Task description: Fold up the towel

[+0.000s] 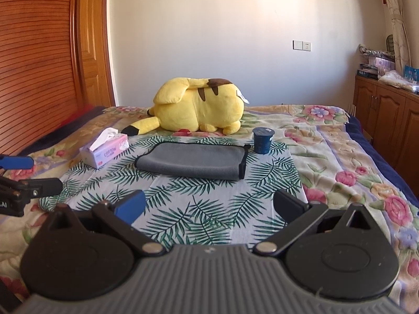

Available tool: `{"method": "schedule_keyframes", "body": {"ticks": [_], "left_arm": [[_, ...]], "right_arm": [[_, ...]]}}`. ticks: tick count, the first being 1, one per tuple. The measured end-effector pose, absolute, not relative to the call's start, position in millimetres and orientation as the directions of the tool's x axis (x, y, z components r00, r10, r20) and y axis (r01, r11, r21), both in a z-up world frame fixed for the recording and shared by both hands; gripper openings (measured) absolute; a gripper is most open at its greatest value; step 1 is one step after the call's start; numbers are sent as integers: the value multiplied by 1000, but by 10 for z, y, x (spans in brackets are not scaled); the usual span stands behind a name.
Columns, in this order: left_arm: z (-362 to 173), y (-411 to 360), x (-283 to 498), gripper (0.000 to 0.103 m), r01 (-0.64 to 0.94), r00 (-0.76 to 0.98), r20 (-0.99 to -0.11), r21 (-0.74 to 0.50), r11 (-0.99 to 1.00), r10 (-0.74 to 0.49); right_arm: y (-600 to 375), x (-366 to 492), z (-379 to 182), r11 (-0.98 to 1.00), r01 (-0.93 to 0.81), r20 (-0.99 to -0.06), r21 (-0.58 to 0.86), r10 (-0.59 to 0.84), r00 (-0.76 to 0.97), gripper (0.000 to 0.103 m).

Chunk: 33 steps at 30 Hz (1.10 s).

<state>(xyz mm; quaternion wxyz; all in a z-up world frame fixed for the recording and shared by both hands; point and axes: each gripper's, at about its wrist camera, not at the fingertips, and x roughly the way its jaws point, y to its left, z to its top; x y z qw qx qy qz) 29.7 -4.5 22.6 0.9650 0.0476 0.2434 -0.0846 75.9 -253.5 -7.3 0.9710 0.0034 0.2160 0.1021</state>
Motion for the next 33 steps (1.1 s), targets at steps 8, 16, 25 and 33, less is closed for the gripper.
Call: {"method": "schedule_keyframes", "body": {"ticks": [8,16,25,33], "left_arm": [[78,-33,216,87,189,856,-496,41,981,-144],[-28,-47,148,87,188,858,-493,38,981,-146],[-168,-76,144,87,173,865,-486,59,983,-123],[-201,-12,140,87,145,877,-469,42,989,-108]], "right_arm": [[-2509,643,-152,978,-199,-422,65,208,882,103],[-2468,606,-241,977,-204,-429,65,212,878,103],[-2533,651,-354,982,-171,-439,84,191,878,103],[-2548,642,-376,984,-161,-422,80,180,889,103]]}}
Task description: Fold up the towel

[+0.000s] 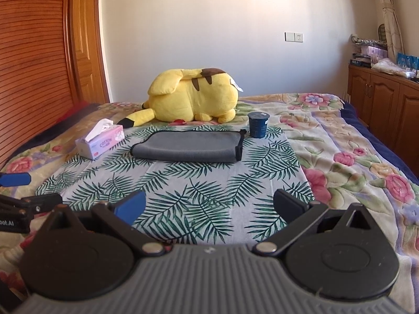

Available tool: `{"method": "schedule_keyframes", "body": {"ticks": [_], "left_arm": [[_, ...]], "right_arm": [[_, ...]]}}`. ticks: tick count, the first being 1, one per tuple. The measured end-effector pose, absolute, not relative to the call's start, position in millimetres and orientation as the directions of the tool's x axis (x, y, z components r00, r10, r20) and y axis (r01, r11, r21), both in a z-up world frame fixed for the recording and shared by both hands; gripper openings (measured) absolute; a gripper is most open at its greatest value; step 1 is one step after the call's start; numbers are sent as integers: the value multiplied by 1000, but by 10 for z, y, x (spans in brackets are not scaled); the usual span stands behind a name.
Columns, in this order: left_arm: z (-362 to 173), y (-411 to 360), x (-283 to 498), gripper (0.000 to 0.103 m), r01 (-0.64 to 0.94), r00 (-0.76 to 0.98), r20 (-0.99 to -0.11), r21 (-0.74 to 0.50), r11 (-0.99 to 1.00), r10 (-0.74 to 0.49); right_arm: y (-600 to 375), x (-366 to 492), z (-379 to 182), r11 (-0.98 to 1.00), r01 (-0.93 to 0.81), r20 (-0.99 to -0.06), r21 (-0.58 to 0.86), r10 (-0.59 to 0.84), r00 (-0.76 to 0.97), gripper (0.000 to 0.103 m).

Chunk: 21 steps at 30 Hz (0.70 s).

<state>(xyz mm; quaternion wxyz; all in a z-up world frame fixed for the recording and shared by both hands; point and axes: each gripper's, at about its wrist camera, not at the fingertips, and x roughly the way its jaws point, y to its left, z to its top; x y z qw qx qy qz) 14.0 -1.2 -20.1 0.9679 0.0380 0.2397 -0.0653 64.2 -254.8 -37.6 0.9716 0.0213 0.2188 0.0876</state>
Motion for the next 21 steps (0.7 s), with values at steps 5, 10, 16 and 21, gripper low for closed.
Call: {"method": "schedule_keyframes", "body": {"ticks": [5,10,16,21], "left_arm": [[-166,-8,89,87,139,894,-435,40,989,-108],[-137,-39,40,87,142,911,-399,60,988,-107],[-128,-36,3,87,136,918,-383,61,989,-103],[-110,-16,-19,87,128,924,-369,61,990,-97]], "right_arm": [[-2582,615,-357,984,-150,-400,93,175,900,103],[-2624,596,-340,985,-141,-379,104,170,910,103],[-2610,557,-325,986,-142,-354,91,165,921,103],[-2609,530,-311,986,-147,-339,82,166,926,103]]}}
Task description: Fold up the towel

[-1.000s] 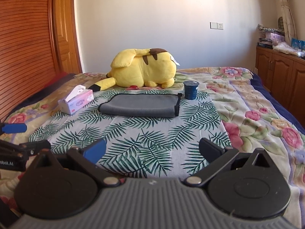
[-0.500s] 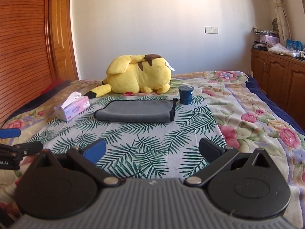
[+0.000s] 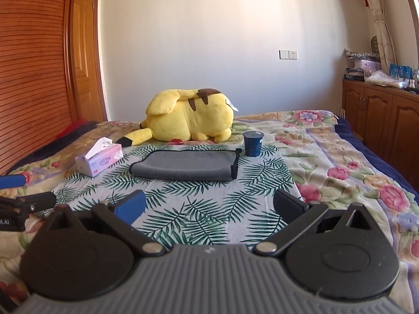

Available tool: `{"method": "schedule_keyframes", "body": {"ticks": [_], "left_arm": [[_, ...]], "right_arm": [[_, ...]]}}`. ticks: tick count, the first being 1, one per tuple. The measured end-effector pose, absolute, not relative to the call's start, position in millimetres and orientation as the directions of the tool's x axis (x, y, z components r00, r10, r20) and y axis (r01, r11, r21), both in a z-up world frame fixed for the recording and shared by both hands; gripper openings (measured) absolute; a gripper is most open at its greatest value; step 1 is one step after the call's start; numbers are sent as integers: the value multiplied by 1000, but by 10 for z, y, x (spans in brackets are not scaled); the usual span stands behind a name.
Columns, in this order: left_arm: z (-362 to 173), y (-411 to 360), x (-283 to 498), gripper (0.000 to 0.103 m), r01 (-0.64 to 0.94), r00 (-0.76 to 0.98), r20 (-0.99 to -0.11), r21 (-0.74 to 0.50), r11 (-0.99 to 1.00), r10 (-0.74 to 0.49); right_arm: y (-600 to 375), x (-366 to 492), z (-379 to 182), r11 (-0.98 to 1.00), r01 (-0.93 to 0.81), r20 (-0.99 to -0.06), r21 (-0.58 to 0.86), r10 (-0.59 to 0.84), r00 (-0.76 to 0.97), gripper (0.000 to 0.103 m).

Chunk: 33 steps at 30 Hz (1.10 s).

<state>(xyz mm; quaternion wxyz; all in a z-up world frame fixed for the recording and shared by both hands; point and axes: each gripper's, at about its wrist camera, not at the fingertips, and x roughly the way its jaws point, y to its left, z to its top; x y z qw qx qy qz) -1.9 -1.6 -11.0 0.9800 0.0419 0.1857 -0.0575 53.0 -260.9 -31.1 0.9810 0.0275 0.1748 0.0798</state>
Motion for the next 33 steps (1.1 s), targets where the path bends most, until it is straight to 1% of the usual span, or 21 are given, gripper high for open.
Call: {"method": "schedule_keyframes", "body": {"ticks": [16,33], "left_arm": [[-53,2,-84,87,122,944,-315,57,991,-99],[-35,3,-100,87,120,947,-307,57,991,-97]], "right_arm": [[-2629,424,-247,990,-125,-266,60,137,954,103],[-2640,425,-262,992,-111,-265,64,124,956,103]]}}
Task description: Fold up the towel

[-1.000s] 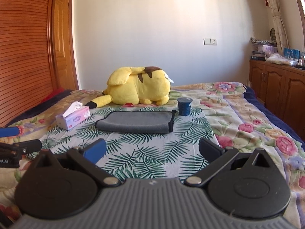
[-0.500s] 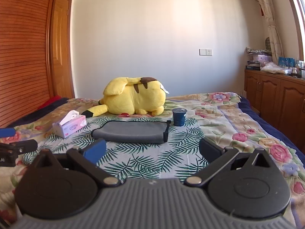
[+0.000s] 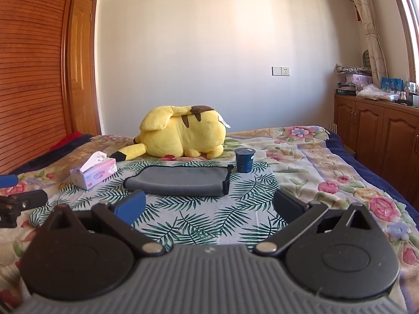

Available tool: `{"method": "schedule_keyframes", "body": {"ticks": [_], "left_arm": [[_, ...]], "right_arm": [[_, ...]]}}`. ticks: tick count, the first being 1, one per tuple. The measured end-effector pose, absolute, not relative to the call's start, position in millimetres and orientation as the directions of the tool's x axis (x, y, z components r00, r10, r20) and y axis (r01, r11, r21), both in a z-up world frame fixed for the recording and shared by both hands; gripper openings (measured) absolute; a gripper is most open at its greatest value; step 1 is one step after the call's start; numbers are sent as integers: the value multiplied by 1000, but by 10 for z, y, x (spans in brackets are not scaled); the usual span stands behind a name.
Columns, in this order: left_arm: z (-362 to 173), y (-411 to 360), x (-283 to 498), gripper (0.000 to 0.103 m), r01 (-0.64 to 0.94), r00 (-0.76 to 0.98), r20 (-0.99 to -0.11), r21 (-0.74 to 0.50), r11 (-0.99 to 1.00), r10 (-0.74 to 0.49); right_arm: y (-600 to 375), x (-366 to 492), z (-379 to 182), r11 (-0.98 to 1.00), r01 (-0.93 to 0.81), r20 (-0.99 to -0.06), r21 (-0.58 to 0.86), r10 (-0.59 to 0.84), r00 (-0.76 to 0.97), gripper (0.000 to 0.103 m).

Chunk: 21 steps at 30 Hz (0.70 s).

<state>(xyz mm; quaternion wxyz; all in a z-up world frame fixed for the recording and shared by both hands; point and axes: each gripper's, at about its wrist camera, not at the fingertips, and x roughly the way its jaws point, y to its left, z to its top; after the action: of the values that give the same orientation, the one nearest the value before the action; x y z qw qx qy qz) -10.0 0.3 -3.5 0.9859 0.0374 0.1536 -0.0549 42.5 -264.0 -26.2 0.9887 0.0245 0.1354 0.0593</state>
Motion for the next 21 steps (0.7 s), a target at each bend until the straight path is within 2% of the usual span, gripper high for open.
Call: {"method": "schedule_keyframes", "body": {"ticks": [21], "left_arm": [[-35,14,-97,87,119,947,-306,59,991,-96]], "right_arm": [[-2623,422,-261,992,-113,-264,62,125,956,103]]}}
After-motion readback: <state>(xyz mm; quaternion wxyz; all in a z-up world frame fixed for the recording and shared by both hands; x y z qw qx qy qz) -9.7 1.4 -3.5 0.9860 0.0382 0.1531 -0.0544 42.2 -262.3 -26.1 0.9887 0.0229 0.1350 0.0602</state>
